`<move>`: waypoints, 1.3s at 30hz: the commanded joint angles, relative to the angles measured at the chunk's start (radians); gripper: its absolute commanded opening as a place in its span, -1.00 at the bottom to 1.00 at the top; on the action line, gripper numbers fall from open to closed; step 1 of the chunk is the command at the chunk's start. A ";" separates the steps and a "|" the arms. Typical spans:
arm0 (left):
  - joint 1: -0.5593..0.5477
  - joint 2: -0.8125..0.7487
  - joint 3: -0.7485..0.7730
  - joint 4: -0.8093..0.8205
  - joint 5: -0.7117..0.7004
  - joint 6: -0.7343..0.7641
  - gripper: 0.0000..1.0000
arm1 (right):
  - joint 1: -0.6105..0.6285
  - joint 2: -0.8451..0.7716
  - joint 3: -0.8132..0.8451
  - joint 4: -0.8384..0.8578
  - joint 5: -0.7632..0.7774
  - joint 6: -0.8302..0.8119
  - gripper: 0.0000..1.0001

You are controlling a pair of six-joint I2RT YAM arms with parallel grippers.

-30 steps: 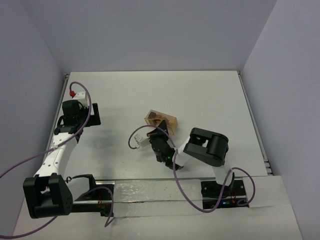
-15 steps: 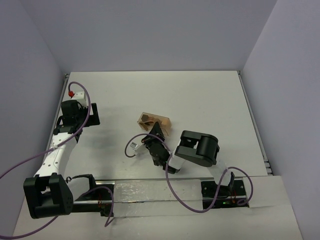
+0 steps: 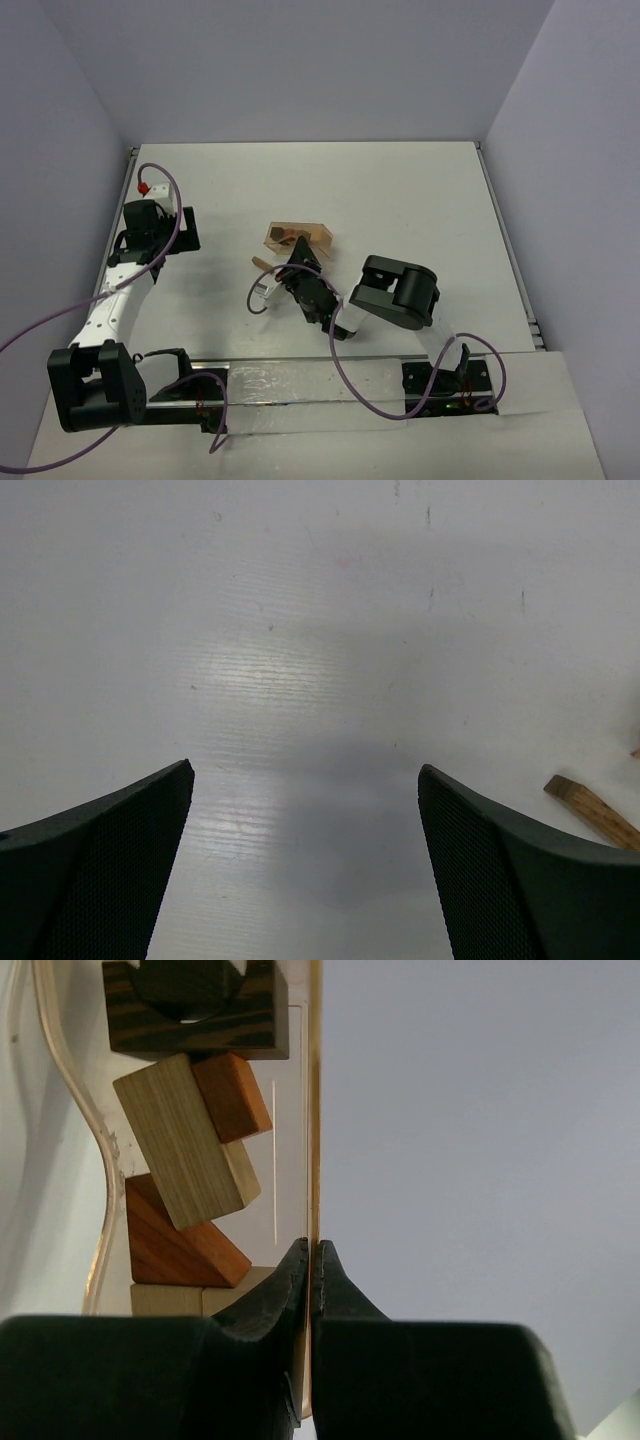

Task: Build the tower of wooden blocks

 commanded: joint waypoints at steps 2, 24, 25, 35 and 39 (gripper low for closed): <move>0.007 -0.009 0.038 0.016 0.006 -0.017 0.99 | -0.013 -0.081 -0.037 0.438 -0.052 -0.234 -1.00; 0.009 -0.023 0.045 -0.001 0.001 -0.003 0.99 | -0.034 -0.070 0.113 0.437 -0.040 -0.251 -1.00; 0.009 -0.021 0.046 -0.002 -0.001 -0.003 0.99 | -0.040 -0.085 0.102 0.438 -0.040 -0.249 -1.00; 0.011 -0.034 0.047 -0.011 -0.005 -0.001 0.99 | -0.057 -0.045 0.124 0.437 -0.034 -0.238 -1.00; 0.017 -0.058 0.027 0.004 -0.004 0.005 0.98 | -0.065 -0.074 0.098 0.433 -0.042 -0.231 -1.00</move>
